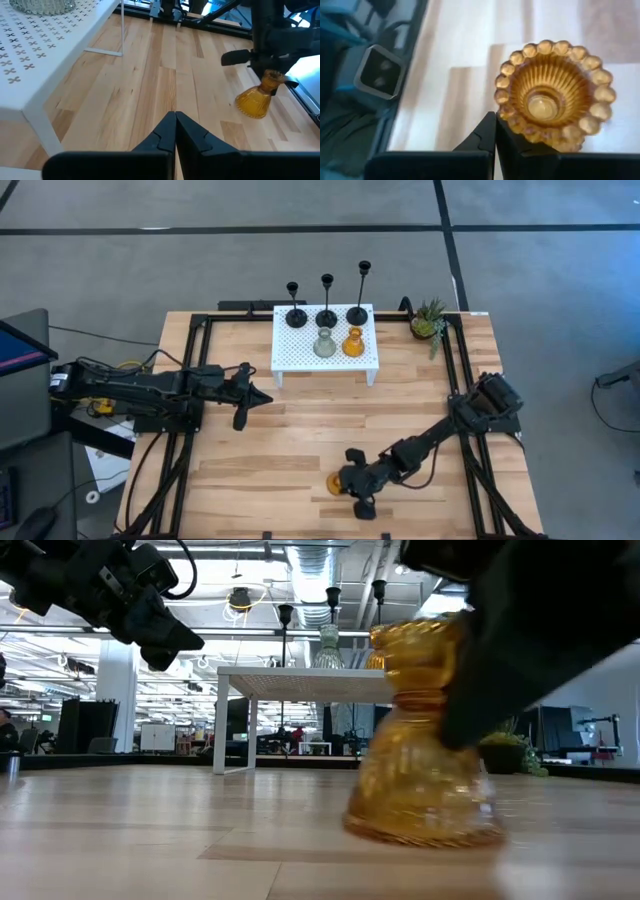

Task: Pick & Place candle stick holders
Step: Put the orange candle holder on the white shelf

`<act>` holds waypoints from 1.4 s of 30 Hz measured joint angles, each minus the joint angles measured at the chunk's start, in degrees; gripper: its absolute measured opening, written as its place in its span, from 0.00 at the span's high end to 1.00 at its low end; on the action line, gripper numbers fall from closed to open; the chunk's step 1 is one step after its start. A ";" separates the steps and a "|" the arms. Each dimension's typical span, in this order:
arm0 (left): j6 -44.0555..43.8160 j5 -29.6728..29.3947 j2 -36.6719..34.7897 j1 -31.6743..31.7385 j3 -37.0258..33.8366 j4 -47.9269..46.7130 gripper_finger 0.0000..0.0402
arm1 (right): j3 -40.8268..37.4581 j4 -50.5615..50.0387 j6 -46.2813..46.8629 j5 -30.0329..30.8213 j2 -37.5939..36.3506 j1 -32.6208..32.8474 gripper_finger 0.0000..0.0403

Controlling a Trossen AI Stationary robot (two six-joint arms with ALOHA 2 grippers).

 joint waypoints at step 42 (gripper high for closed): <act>0.00 0.00 0.00 -0.01 -0.04 0.39 0.99 | 0.00 2.22 -24.43 5.05 -0.11 -19.63 1.00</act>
